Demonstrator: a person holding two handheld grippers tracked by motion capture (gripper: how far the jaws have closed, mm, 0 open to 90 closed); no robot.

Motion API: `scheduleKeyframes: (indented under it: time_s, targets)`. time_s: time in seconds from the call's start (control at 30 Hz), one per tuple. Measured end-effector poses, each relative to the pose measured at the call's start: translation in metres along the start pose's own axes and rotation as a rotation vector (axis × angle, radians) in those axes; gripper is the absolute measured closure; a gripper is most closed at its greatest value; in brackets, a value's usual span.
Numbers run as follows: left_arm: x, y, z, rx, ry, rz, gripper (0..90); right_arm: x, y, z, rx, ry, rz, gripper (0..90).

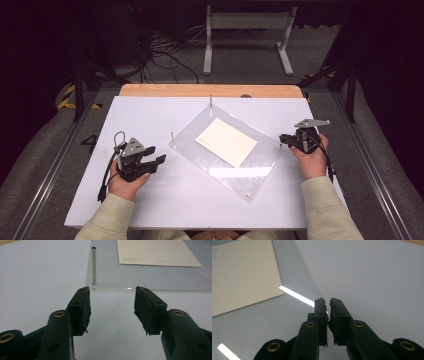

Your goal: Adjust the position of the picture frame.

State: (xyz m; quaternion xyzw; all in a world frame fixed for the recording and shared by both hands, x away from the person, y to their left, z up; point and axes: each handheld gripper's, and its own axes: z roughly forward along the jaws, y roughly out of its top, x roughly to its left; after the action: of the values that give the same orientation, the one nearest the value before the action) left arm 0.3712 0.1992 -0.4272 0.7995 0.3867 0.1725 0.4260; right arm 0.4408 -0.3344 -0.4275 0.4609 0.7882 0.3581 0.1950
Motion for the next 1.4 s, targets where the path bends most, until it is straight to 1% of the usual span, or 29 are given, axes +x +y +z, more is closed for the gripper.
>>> scheduleKeyframes:
  time_s: [0.03,0.13,0.17,0.27,0.37,0.43,0.5,0.57,0.63,0.67,0.7,0.73,0.8,0.83,0.9,0.97,1.0,1.07,1.1,1.2,1.3,1.33,1.4]
  targets:
    - [0.000,-0.001,0.000,0.001,0.000,0.003,47.3,-0.002,-0.001,0.001,0.007,0.001,0.012,89.0]
    - [0.001,-0.002,-0.001,0.004,0.004,-0.002,47.3,-0.008,-0.004,0.003,0.012,-0.025,0.035,89.4]
    - [0.001,-0.003,-0.001,0.002,0.008,-0.004,47.3,-0.009,-0.004,0.004,0.017,-0.026,0.044,89.4]
    - [0.001,-0.003,-0.001,0.006,0.006,-0.008,47.2,-0.013,-0.007,0.011,0.040,-0.039,0.043,89.4]
    - [0.002,-0.004,-0.002,0.004,0.009,-0.006,47.2,-0.015,-0.011,0.016,0.062,-0.041,0.054,89.5]
    - [0.001,-0.004,-0.002,0.007,0.008,-0.012,47.1,-0.016,-0.011,0.016,0.056,-0.033,0.058,89.7]
    - [0.001,-0.005,-0.002,0.007,0.008,-0.015,47.0,-0.015,-0.011,0.016,0.056,-0.037,0.041,89.9]
    - [0.001,-0.005,-0.002,0.007,0.008,-0.013,47.0,-0.015,-0.011,0.016,0.065,-0.036,0.037,90.0]
    - [0.002,-0.005,-0.001,0.007,0.006,-0.014,47.0,-0.014,-0.011,0.015,0.075,-0.022,0.033,90.0]
    - [0.002,-0.005,-0.001,0.008,0.005,-0.016,47.0,-0.013,-0.011,0.014,0.082,-0.004,0.033,90.0]
    - [0.002,-0.005,-0.001,0.009,0.004,-0.014,47.0,-0.012,-0.011,0.013,0.093,0.008,0.034,90.0]
    - [0.002,-0.005,-0.001,0.012,0.003,-0.014,47.0,-0.011,-0.011,0.012,0.098,0.015,0.026,90.0]
    - [0.003,-0.005,-0.001,0.012,0.006,-0.018,47.0,-0.007,-0.012,0.010,0.114,0.042,0.017,90.0]
    - [0.003,-0.005,-0.001,0.013,0.007,-0.024,46.9,-0.005,-0.012,0.010,0.118,0.048,0.011,90.0]
    - [0.004,-0.005,-0.001,0.012,0.008,-0.024,46.9,0.000,-0.013,0.008,0.125,0.065,-0.008,90.0]
    - [0.004,-0.005,-0.001,0.011,0.008,-0.029,46.9,0.005,-0.015,0.006,0.130,0.072,-0.025,90.0]
    - [0.004,-0.005,-0.001,0.012,0.009,-0.032,46.9,0.009,-0.015,0.005,0.133,0.077,-0.039,90.0]
    - [0.005,-0.005,-0.001,0.011,0.007,-0.035,46.9,0.020,-0.016,0.003,0.155,0.086,-0.086,90.0]
    - [0.006,-0.005,-0.001,0.012,0.006,-0.035,46.9,0.023,-0.017,0.002,0.155,0.086,-0.100,90.0]
    - [0.006,-0.005,0.000,0.012,0.005,-0.033,46.8,0.032,-0.020,-0.001,0.160,0.113,-0.125,90.0]
    - [0.006,-0.005,0.000,0.016,0.009,-0.030,46.9,0.038,-0.023,-0.004,0.166,0.128,-0.141,90.0]
    - [0.006,-0.005,0.000,0.016,0.009,-0.030,46.8,0.038,-0.023,-0.004,0.166,0.128,-0.141,90.0]
    - [0.006,-0.005,0.001,0.019,0.005,-0.037,46.8,0.047,-0.026,-0.007,0.170,0.145,-0.167,90.0]
